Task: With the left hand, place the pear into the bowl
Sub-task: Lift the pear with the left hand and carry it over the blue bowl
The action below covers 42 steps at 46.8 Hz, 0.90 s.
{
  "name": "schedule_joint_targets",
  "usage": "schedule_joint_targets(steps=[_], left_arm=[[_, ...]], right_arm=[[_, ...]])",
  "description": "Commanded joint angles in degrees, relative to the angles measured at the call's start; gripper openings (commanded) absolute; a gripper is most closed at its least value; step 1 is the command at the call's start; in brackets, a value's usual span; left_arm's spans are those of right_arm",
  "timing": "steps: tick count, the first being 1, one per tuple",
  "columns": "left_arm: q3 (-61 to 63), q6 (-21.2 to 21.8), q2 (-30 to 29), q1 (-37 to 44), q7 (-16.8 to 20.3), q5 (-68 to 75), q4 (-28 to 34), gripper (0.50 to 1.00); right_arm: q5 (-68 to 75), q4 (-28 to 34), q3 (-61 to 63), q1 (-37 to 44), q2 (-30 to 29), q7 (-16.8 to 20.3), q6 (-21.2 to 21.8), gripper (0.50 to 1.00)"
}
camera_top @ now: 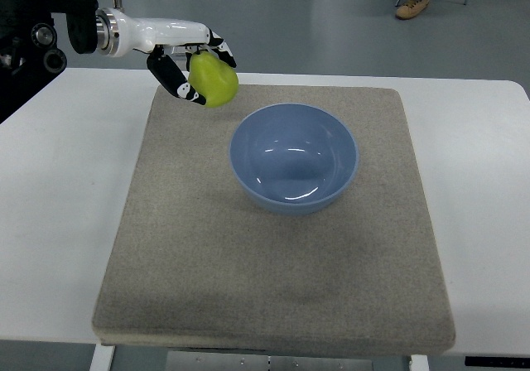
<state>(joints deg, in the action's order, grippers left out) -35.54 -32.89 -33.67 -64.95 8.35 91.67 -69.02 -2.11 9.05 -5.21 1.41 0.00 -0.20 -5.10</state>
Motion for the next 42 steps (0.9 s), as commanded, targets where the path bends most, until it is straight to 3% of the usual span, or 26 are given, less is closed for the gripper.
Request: schedule_joint_targets(steps=[1,12,40,42], left_arm=[[-0.8,-0.2,-0.8,-0.2,0.1,-0.3,-4.2,0.5],[-1.8,-0.6,0.9,-0.8,0.1,-0.3,-7.8,0.5],[-0.7,-0.5,9.7,3.0,-0.1,2.4,-3.9,0.5],[-0.6,-0.4,10.1,3.3,-0.1,3.0,-3.6,0.525]], right_arm=[[0.0,0.0,0.0,0.0,0.0,0.0,0.0,0.924],[0.0,0.0,0.0,0.0,0.0,0.0,0.0,0.924],[0.0,0.0,0.0,0.0,0.0,0.0,0.0,0.926],[0.0,0.0,0.0,0.0,0.0,0.0,0.0,0.926]])
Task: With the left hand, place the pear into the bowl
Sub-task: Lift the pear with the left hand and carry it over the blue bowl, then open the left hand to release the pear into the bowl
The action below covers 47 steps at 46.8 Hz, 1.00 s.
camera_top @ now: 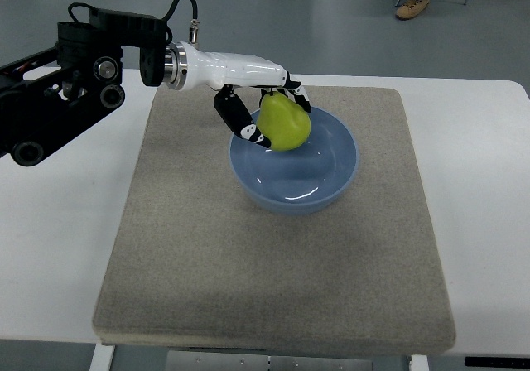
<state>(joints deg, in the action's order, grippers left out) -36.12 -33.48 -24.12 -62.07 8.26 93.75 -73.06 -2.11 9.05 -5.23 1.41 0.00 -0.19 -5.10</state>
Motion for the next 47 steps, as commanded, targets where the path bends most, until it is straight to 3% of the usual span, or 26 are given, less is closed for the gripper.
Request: schedule_joint_targets(steps=[1,3,5,6,9,15,21,29,47], left_arm=[[0.0,0.2,0.9,0.5,-0.1,1.3,0.7,0.54],[0.0,0.2,1.5,0.7,0.0,2.0,1.2,0.595],[0.0,0.2,1.9,1.0,0.0,2.6,1.7,0.698],[0.0,0.2,2.1,1.2,0.0,2.7,1.9,0.726],[0.0,0.2,2.5,1.5,0.0,2.8,2.0,0.739],[0.6,0.2,2.8,1.5,0.0,2.9,2.0,0.827],[1.2,0.2,2.8,1.4,0.0,2.9,2.0,0.951],[1.1,0.1,2.9,1.3,-0.1,2.9,2.0,0.99],[-2.9,1.0,2.2,0.5,-0.2,-3.8,3.5,0.992]], right_arm=[[0.0,0.1,0.0,0.0,0.0,0.0,0.0,0.926],[0.0,0.0,0.0,0.0,0.0,0.0,0.0,0.924],[0.0,0.0,0.0,0.0,0.0,0.0,0.0,0.926],[0.0,0.0,0.0,0.0,0.0,0.0,0.0,0.924],[0.0,0.0,0.0,0.0,0.0,0.0,0.0,0.924],[0.0,0.0,0.0,0.0,0.0,0.0,0.0,0.926],[0.0,0.0,0.0,0.0,0.0,0.0,0.0,0.924],[0.0,0.0,0.0,0.0,0.0,0.0,0.0,0.924],[0.0,0.0,0.0,0.0,0.0,0.0,0.0,0.924]])
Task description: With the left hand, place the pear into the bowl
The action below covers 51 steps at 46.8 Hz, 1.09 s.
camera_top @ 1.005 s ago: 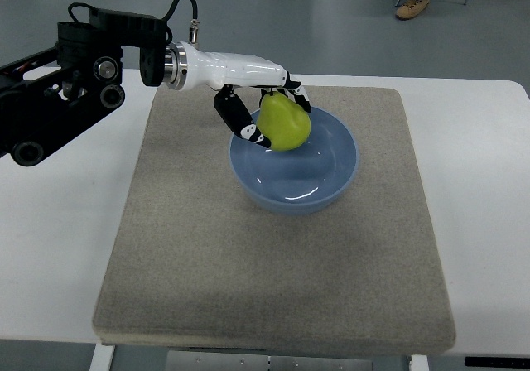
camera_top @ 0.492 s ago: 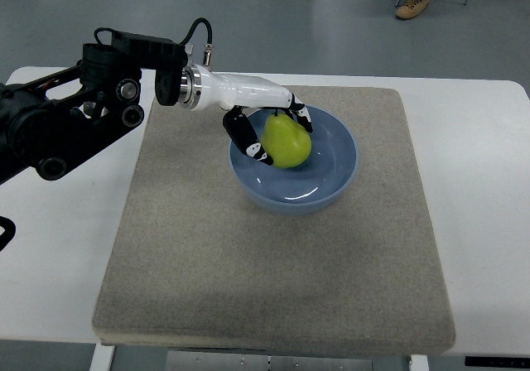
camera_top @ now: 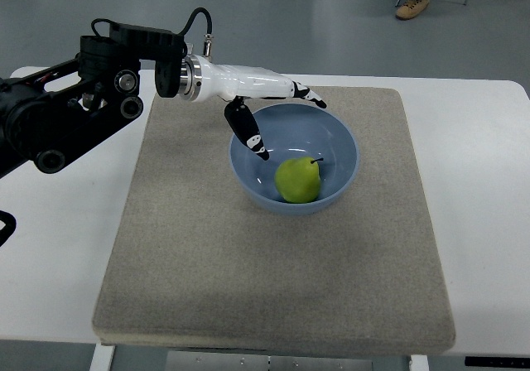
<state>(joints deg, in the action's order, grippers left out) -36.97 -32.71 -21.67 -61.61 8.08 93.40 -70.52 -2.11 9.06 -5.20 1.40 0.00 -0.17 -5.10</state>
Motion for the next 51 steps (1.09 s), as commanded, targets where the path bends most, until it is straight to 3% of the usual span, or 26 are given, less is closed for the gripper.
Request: schedule_joint_targets(steps=[1,16,39,44,51], left_arm=[[-2.8,0.2,-0.3,0.1,0.0,-5.1,1.9,0.994],[-7.3,0.1,-0.4,0.8,0.0,-46.3,18.5,0.994],[-7.2,-0.7,-1.4,1.3,-0.2,-75.5,38.0,0.994],[-6.7,-2.0,-1.2,1.7,-1.6,-81.7,42.0,0.994],[-7.2,-2.3,-0.6,3.1,-6.9,-85.5,44.1,0.994]], right_arm=[[0.0,0.0,-0.1,0.0,0.0,0.0,0.0,0.926],[0.0,0.0,-0.1,0.0,0.0,0.0,0.0,0.924],[0.0,0.0,0.0,0.0,0.0,0.0,0.0,0.924],[0.0,0.0,0.0,0.0,0.0,0.0,0.0,0.924],[0.0,0.0,-0.1,0.0,0.0,0.0,0.0,0.924]])
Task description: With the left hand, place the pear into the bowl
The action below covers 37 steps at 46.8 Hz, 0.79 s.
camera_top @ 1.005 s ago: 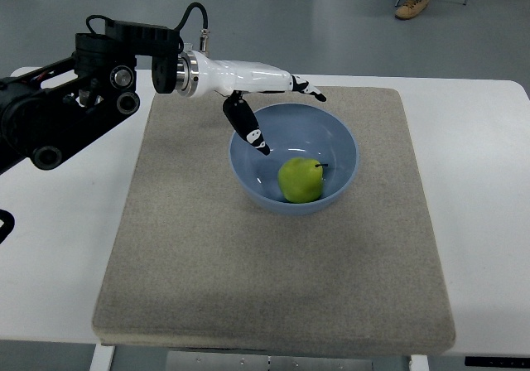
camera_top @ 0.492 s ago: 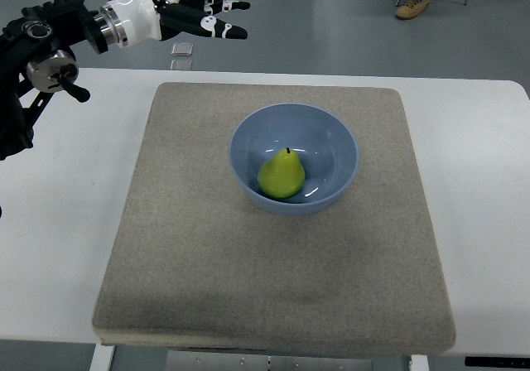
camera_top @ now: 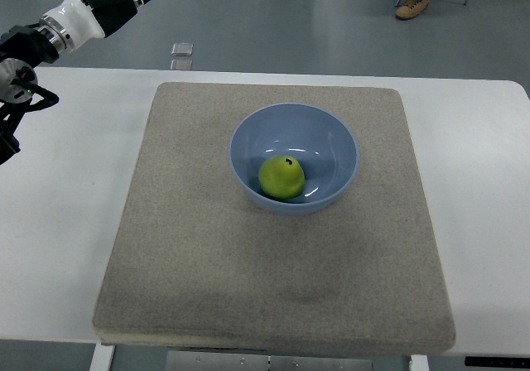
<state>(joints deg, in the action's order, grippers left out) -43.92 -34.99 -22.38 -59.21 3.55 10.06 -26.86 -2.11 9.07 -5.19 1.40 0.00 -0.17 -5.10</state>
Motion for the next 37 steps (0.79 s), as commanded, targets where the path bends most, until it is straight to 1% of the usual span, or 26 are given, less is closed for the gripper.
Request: schedule_joint_targets(steps=[1,10,16,24,37], left_arm=[[-0.3,0.0,0.1,1.0,-3.1,-3.3,0.4,0.994],[-0.2,0.0,0.1,3.0,-9.4,-15.8,0.4,0.994],[-0.1,0.4,0.3,4.5,-12.1,-21.4,0.4,0.994],[-0.1,0.6,2.1,5.3,-12.3,-21.5,0.3,0.994],[0.1,0.5,2.0,5.3,-12.3,-21.4,0.1,0.994]], right_arm=[[0.0,0.0,-0.1,0.0,0.0,0.0,0.0,0.924],[0.0,0.0,-0.1,0.0,0.0,0.0,0.0,0.924],[0.0,0.0,0.0,0.0,0.0,0.0,0.0,0.924],[0.1,0.0,0.2,0.0,0.0,-0.1,0.0,0.926],[0.2,0.2,0.1,-0.1,0.0,0.0,0.1,0.924]])
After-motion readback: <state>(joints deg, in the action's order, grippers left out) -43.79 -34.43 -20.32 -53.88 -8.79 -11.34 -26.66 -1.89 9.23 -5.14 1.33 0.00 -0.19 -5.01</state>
